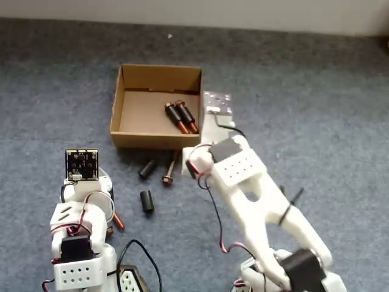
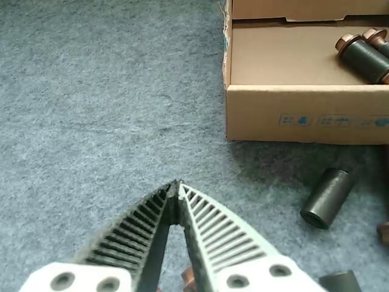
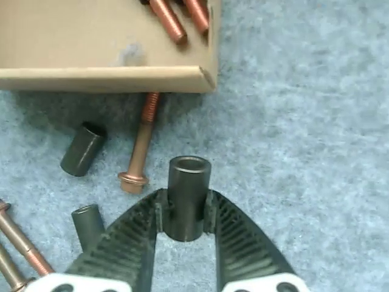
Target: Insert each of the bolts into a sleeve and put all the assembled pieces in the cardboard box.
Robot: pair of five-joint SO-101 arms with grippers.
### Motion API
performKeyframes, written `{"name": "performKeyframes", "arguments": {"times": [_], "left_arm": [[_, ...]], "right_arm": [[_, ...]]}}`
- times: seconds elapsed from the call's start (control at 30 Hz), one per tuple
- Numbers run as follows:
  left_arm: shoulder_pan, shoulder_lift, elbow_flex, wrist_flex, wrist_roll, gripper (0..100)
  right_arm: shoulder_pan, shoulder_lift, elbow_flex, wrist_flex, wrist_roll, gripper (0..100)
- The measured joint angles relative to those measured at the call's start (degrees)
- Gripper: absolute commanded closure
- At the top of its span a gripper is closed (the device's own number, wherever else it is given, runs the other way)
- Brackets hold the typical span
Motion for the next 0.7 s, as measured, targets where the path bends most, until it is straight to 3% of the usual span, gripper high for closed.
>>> {"name": "performKeyframes", "arguments": {"times": [0.17, 0.47, 0.7], "left_arm": [[0.00, 0.00, 0.00, 0.00, 0.00, 99], [0.00, 0.00, 0.00, 0.00, -0.44, 99], [0.00, 0.00, -1.49, 0.00, -10.90, 99]], "right_arm": [[3.60, -11.16, 8.09, -2.29, 0.53, 99.4], [10.11, -24.44, 29.71, -24.09, 1.32, 99.4], [14.33, -32.26, 35.34, -29.19, 1.32, 99.4]]}}
